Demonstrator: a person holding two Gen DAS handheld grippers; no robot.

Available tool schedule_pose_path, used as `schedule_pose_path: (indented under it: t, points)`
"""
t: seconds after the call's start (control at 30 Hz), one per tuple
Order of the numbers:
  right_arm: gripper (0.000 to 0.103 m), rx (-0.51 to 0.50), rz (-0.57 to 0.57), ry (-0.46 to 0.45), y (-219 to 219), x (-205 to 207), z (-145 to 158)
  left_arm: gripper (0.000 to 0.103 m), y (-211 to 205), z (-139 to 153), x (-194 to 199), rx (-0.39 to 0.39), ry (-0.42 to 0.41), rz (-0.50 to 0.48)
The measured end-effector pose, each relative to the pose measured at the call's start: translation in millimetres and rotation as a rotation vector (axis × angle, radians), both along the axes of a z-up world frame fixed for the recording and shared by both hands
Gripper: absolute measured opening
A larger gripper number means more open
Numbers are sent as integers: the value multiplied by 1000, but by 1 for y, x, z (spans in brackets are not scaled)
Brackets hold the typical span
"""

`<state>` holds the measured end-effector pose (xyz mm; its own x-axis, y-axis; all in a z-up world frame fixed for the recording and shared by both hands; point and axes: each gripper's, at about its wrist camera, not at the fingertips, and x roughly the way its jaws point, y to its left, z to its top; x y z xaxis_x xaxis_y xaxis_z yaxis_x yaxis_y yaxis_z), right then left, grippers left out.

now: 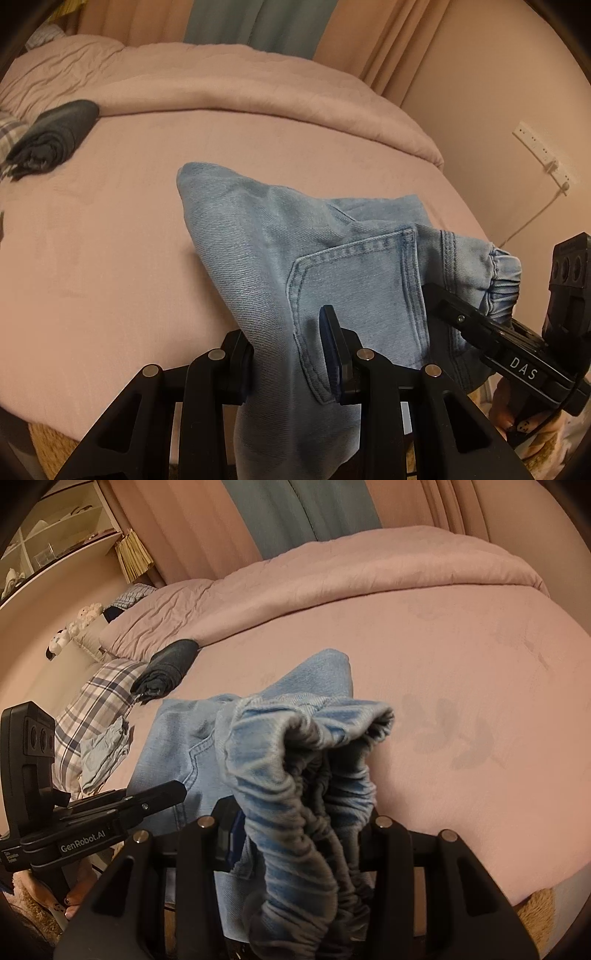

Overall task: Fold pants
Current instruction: 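Fold the cuff bundle over the back pocket with the right gripper and release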

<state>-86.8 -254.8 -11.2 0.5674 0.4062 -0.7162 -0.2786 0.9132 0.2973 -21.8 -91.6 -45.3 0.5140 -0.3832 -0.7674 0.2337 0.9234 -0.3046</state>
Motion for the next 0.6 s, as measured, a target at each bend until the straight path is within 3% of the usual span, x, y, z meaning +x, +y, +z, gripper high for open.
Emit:
schedule_pose_path:
  t: [0.33, 0.6]
  points:
    - [45, -15, -47, -58, 0, 26, 21, 30, -12, 19, 35, -15, -73, -20]
    - [46, -40, -65, -70, 2, 61, 20, 30, -18, 9, 72, -4, -76, 3]
